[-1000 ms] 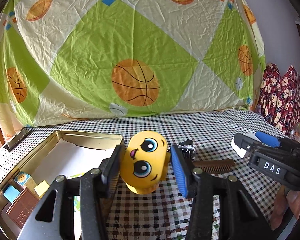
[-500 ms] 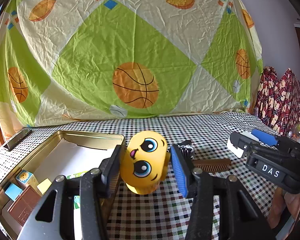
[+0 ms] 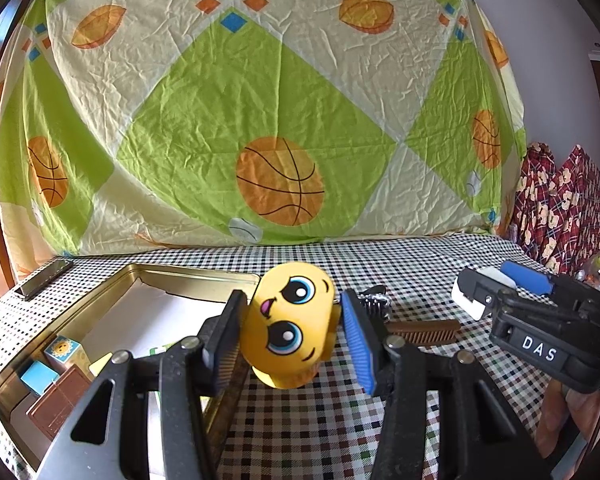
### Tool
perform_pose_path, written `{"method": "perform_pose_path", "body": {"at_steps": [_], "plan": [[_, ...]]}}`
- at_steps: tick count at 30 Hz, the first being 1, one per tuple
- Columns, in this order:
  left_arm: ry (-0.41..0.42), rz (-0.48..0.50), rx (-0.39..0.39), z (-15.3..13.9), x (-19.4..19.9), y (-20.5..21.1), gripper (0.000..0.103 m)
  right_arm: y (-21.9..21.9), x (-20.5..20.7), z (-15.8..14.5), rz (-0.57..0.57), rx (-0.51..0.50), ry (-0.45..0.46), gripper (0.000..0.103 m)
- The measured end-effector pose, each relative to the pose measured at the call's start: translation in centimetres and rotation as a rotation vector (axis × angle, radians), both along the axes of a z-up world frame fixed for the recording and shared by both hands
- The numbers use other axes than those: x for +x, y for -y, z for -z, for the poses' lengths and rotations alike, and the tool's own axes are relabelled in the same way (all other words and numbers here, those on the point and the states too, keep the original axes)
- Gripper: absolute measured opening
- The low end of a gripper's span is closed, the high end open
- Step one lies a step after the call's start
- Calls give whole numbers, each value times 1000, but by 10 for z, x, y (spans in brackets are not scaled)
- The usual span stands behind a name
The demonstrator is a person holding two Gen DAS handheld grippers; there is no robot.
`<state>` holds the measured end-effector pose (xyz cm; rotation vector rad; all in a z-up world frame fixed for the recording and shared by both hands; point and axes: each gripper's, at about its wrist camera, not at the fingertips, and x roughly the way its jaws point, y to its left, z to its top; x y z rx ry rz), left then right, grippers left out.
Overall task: Organize rigid objects
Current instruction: 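Lift the yellow face toy with the left tool while the right tool lifts the white block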
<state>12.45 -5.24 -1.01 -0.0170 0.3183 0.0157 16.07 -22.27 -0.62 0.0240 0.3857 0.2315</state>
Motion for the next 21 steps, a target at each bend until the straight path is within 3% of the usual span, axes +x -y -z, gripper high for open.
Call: {"method": "perform_pose_path", "body": {"at_steps": [21], "plan": [[31,-3,-16,-2,-19,-9,48,-11,-25,-4,-62,-4,85,66]]}}
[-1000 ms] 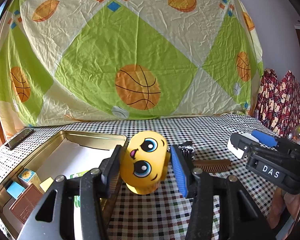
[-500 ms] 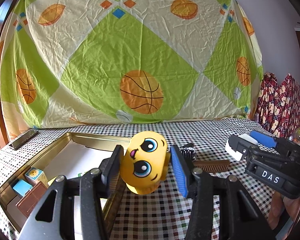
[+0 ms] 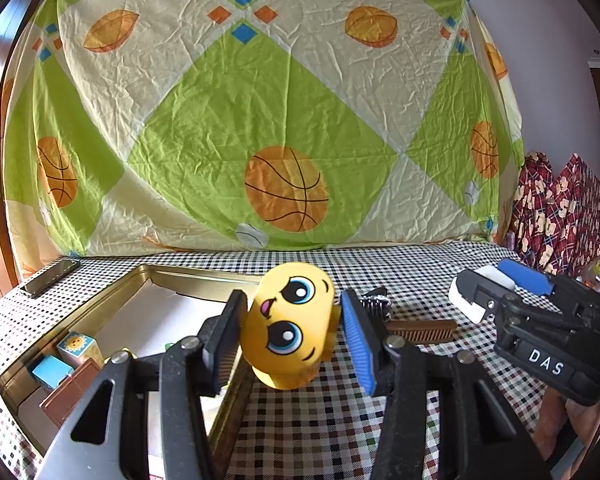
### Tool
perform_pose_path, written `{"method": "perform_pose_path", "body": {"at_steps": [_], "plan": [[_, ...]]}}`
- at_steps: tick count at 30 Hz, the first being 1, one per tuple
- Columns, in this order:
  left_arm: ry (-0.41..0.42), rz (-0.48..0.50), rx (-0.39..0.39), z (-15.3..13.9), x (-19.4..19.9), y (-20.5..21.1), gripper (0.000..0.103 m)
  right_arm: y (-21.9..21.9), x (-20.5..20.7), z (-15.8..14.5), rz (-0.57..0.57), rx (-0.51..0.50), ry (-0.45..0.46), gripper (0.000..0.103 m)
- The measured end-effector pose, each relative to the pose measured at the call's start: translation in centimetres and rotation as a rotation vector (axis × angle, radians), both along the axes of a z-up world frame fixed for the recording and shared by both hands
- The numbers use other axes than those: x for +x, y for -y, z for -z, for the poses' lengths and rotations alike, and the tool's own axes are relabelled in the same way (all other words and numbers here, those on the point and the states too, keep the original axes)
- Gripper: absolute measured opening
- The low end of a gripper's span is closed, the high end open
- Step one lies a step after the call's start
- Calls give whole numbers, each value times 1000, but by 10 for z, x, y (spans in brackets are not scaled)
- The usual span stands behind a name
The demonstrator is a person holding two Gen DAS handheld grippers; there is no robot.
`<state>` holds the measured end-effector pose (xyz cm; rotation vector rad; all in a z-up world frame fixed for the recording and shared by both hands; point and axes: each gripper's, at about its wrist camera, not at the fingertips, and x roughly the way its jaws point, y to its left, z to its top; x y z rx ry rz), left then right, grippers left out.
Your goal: Organize rigid objects
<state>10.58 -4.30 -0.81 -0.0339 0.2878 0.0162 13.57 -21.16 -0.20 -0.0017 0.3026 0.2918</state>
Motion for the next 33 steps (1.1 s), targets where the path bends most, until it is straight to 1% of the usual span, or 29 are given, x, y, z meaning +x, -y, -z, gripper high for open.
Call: {"method": "perform_pose_path", "body": {"at_steps": [12,21,33], "plan": [[7,0,-13,-1,-7,-4,48,-1,-3,0,-39,14,5,66],[4,-13,-14,0,-10,-8,48,-2,-2,0,-40,20,0,66],[0,-21,-41,1,-15,-16,48,-14,-3,3,-83,57,-44,66]]}}
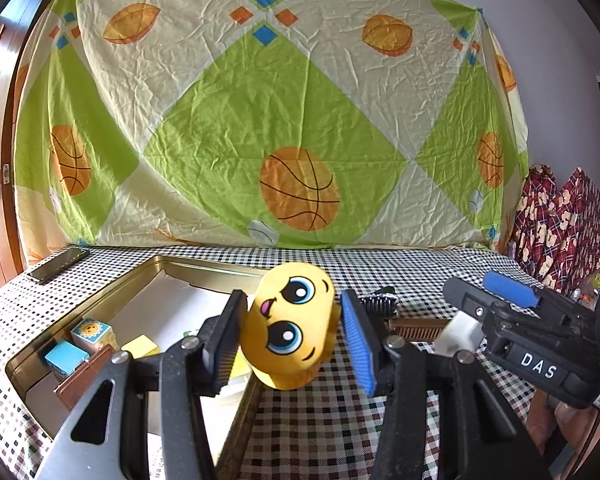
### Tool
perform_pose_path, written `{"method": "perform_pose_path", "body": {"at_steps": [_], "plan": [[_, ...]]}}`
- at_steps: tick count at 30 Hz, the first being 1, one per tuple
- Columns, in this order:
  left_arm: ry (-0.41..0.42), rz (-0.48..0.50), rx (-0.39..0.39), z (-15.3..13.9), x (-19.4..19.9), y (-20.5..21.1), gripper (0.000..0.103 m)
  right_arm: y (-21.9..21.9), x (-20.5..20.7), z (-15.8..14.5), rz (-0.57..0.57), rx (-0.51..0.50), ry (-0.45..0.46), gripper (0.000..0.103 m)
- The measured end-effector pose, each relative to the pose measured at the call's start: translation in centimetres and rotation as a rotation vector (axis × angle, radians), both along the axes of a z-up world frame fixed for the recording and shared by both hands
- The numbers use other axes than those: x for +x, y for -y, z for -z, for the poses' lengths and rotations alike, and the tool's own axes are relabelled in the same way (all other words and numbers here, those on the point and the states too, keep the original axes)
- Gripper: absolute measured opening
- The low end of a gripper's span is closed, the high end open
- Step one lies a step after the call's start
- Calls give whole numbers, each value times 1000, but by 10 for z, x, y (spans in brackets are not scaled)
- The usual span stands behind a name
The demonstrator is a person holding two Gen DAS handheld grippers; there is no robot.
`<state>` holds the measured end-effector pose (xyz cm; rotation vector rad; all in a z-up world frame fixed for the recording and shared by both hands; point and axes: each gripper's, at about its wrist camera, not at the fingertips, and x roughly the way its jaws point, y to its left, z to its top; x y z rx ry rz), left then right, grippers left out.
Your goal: Organize rigid objects
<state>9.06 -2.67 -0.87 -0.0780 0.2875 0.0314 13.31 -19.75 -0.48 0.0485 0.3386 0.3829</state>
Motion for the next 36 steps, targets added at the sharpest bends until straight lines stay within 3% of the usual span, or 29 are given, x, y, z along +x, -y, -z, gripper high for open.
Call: {"method": "perform_pose_path", "body": {"at_steps": [10,14,18,26,27,28,29,36], "plan": [[-2,-8,-6,1,-4,-4,48,0,-1,2,4,-6,-30,66],[-4,-7,-11,1,-4,-6,48,16,7,9,73,-10,-112,66],[-9,-2,-11,1,-4,-6,48,21,23,20,70,-23,-235,72],[-12,13,-4,2,-4,-4,48,0,53,48,61,-166,-446,74],[-11,14,-3,2,-4,-4,48,1,55,50,57,-165,-462,60],[-10,15,-4,2,-4,-4,48,1,55,51,59,-170,-468,35],[-11,17,-5,2,-4,-4,48,0,55,51,69,-180,-466,25],[-18,32,-9,2,-2,-5,48,-3,44,41,43,-175,-398,23]]}}
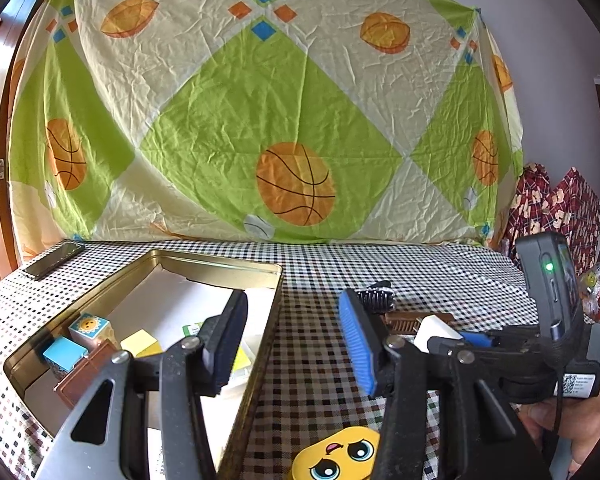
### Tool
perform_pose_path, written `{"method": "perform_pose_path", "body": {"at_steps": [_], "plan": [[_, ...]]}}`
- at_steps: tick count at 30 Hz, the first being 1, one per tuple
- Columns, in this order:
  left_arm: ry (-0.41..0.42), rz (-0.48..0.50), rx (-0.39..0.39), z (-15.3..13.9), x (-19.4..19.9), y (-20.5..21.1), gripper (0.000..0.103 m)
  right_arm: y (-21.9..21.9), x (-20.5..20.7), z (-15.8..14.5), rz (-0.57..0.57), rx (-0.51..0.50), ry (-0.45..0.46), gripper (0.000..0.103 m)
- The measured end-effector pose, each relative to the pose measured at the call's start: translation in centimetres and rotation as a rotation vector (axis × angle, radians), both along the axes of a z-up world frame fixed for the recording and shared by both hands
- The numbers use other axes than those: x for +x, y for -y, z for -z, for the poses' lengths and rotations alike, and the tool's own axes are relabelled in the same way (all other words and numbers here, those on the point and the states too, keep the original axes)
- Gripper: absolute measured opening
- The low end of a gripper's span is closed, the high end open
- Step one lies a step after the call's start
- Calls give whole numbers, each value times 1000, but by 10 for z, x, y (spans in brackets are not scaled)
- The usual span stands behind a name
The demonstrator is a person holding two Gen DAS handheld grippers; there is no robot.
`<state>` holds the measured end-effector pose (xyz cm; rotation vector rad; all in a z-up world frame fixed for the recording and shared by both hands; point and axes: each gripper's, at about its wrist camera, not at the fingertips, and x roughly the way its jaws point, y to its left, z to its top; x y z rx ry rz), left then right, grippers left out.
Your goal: Organize rigid objects
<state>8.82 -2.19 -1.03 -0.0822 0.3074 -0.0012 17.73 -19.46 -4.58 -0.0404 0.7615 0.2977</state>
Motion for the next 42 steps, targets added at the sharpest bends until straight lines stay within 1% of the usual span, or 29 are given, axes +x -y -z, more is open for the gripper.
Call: {"method": "perform_pose_path", "body": {"at_steps": [3,5,8,10,11,12,13,14,15,17,18,19,20,22,26,29,31,33,34,37,38,39,41,42], "plan": [[-30,6,11,1,0,1,48,0,-11,-9,0,10,69,23],[-64,39,12,3,-7,2,47,3,-25,-14,-3,8,106,23],[-80,63,43,7,-22,10,54,16,-47,-25,-5,65,151,23],[-119,92,55,15,-23,17,54,22,-59,-28,-12,89,179,23],[-156,102,61,21,-20,21,55,24,-64,-28,-12,97,182,23],[-167,98,84,22,-19,24,55,25,-67,-28,-11,101,186,23],[-167,104,86,21,-18,25,55,26,-70,-28,-13,106,190,23],[-186,117,68,21,-17,25,57,26,-70,-28,-16,114,191,23],[-215,134,49,24,-14,24,57,27,-71,-27,-15,122,193,23],[-277,158,56,30,-7,28,57,28,-70,-26,-12,138,195,23],[-276,161,50,30,-7,27,57,29,-70,-27,-12,144,197,23],[-283,165,52,30,-6,28,60,28,-71,-26,-13,148,198,23],[-307,174,60,33,-4,30,67,28,-71,-26,-15,152,200,23],[-347,197,61,36,1,32,68,28,-72,-25,-18,160,202,23],[-399,202,100,41,6,39,77,30,-72,-22,-22,174,202,23],[-408,195,113,42,6,40,77,31,-71,-20,-21,181,196,23],[-425,189,145,44,7,43,77,32,-71,-18,-20,183,194,23],[-454,210,193,47,9,49,82,33,-71,-18,-20,187,195,23],[-460,210,202,47,9,50,83,33,-71,-18,-21,189,198,23],[-439,185,179,44,8,43,73,31,-73,-19,-27,194,207,23],[-431,173,174,43,7,41,67,31,-74,-19,-27,194,209,23],[-423,163,177,43,6,39,64,31,-74,-19,-28,195,210,23],[-405,146,191,42,5,37,47,32,-74,-19,-27,199,214,23],[-392,152,191,41,3,37,41,32,-74,-19,-25,202,216,23]]}}
